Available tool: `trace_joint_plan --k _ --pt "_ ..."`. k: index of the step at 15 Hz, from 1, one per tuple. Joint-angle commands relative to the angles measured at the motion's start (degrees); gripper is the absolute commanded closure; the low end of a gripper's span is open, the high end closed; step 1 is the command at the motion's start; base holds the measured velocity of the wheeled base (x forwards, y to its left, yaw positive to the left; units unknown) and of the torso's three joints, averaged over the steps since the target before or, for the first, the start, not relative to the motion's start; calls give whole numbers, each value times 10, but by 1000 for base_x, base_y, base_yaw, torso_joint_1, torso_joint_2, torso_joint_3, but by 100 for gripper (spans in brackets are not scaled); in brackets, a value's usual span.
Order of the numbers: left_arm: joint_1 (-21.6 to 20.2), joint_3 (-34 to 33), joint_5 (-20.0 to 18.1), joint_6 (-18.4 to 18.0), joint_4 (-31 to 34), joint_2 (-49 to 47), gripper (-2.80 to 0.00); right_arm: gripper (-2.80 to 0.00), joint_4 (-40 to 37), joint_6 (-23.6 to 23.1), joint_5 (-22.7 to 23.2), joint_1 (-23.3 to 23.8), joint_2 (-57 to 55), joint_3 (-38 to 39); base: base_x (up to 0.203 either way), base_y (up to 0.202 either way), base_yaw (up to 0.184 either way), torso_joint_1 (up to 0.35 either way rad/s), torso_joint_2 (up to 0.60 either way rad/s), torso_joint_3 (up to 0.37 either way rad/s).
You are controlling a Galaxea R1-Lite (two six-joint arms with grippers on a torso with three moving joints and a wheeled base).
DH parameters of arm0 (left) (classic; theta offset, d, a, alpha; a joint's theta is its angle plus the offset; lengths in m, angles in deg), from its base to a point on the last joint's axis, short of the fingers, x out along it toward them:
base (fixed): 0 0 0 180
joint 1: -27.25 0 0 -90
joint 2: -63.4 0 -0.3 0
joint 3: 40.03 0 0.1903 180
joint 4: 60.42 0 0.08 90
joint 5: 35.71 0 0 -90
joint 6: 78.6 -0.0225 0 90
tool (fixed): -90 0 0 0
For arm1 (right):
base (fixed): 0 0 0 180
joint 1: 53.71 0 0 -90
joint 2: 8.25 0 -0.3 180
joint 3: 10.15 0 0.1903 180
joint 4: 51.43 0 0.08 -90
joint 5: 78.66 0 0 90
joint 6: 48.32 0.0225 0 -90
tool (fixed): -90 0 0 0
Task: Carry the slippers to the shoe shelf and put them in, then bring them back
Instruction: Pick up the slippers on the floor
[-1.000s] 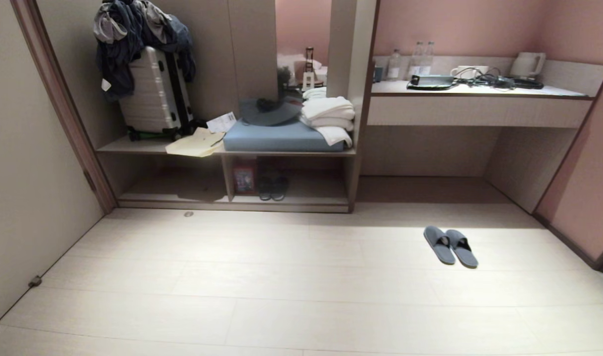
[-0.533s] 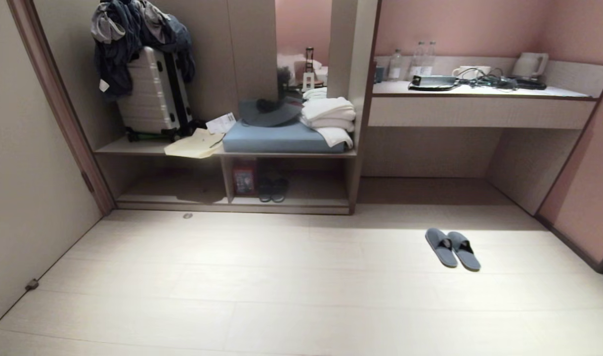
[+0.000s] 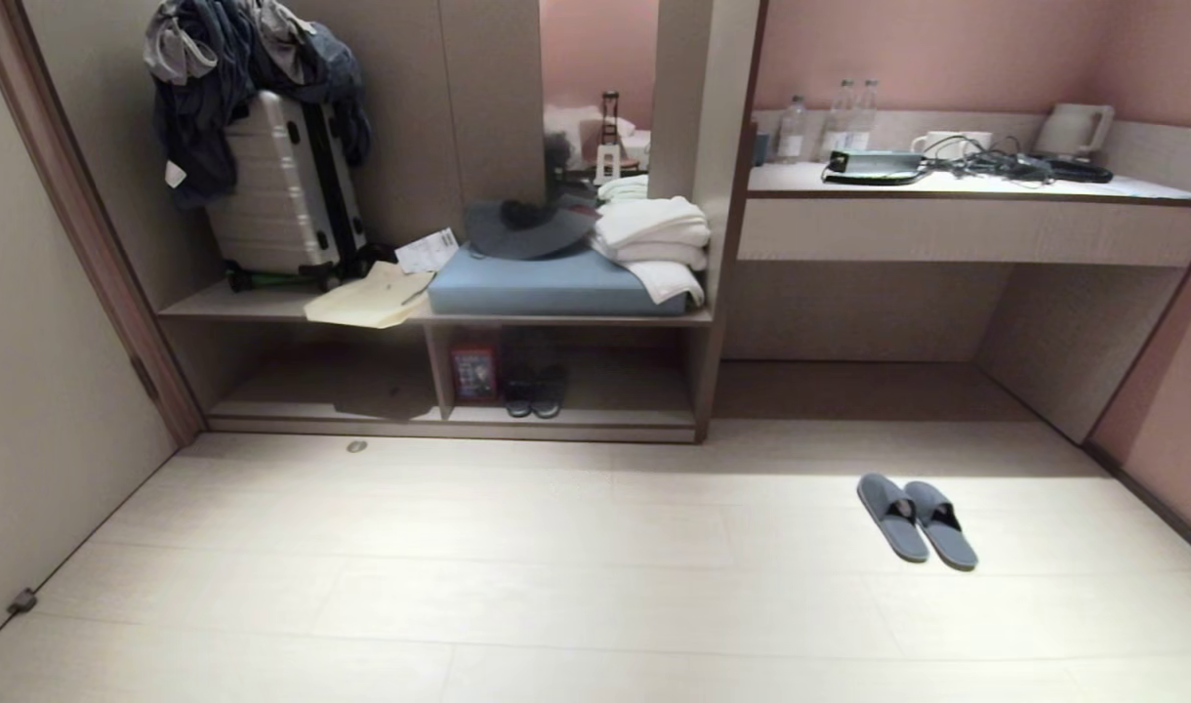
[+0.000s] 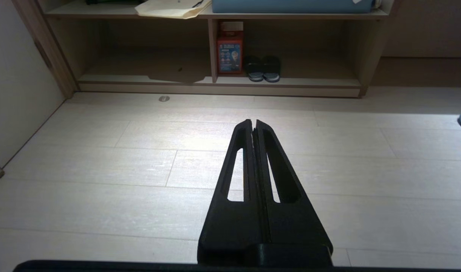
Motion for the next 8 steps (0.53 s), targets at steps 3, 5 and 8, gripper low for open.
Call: trace_joint_plan --k 3,5,8 --pt "0 0 1 0 0 0 0 0 0 0 0 0 1 0 197 0 0 4 0 1" --pt "0 0 0 0 0 0 0 0 0 0 0 0 1 0 198 0 -1 1 1 5" --pt "0 -1 0 0 0 0 0 0 0 0 0 0 1 0 198 0 -2 3 2 5"
